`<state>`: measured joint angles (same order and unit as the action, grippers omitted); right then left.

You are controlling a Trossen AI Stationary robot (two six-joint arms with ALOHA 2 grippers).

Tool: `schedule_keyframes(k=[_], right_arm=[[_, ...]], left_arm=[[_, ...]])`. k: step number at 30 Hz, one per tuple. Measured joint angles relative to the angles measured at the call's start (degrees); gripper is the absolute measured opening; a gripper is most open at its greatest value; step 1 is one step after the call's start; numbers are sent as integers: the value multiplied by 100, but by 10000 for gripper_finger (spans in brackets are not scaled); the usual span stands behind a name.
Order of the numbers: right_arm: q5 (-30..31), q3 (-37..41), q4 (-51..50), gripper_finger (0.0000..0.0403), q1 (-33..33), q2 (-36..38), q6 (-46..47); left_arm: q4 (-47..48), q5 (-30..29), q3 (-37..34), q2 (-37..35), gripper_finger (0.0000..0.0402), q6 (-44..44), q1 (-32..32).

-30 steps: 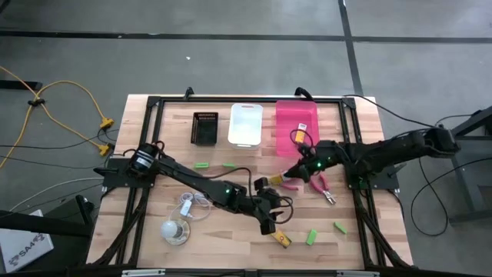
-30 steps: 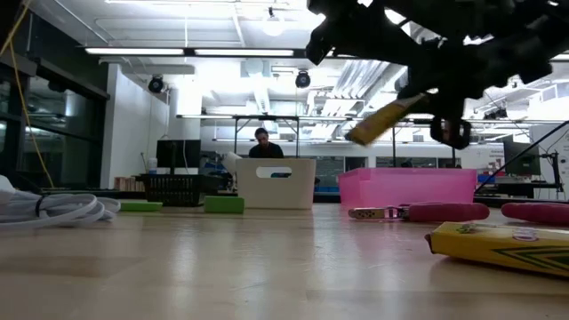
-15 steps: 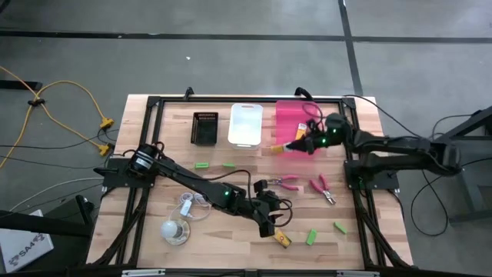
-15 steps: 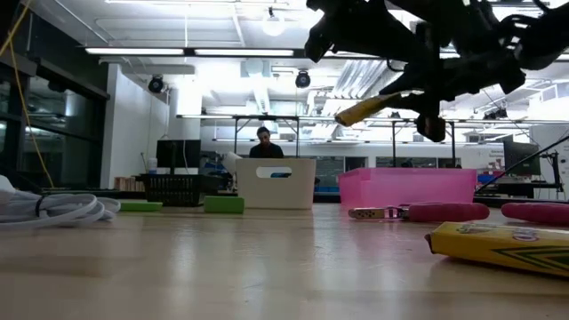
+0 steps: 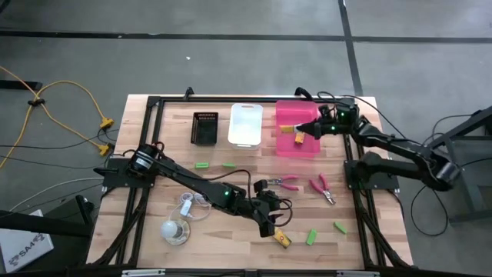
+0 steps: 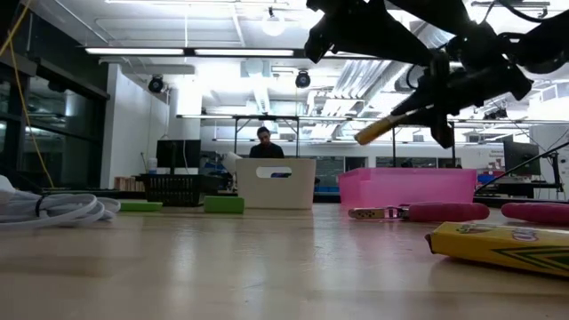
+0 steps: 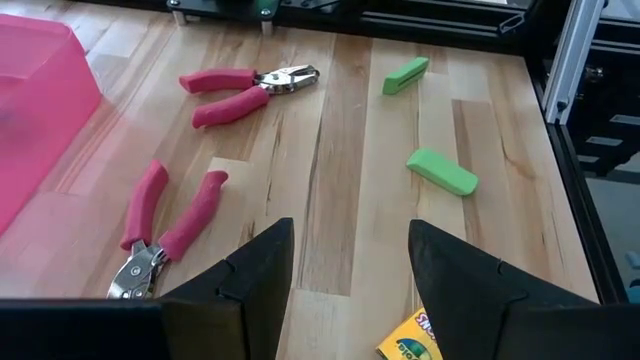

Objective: Pick & Place School Supplies
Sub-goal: Put the top crayon box into the pink bin

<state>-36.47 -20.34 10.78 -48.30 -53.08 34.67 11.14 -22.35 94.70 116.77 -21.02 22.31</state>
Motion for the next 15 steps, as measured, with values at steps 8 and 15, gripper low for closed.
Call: schedule_keyframes(k=[8,15], right_arm=[[765,0,-626,70,-359,-4,-1030],[1250,0,-1298,70,-358,-4,-1556]], left_arm=[[-2,2,0,0,192,2,-4],[-2,2,-2,0,192,2,-4]])
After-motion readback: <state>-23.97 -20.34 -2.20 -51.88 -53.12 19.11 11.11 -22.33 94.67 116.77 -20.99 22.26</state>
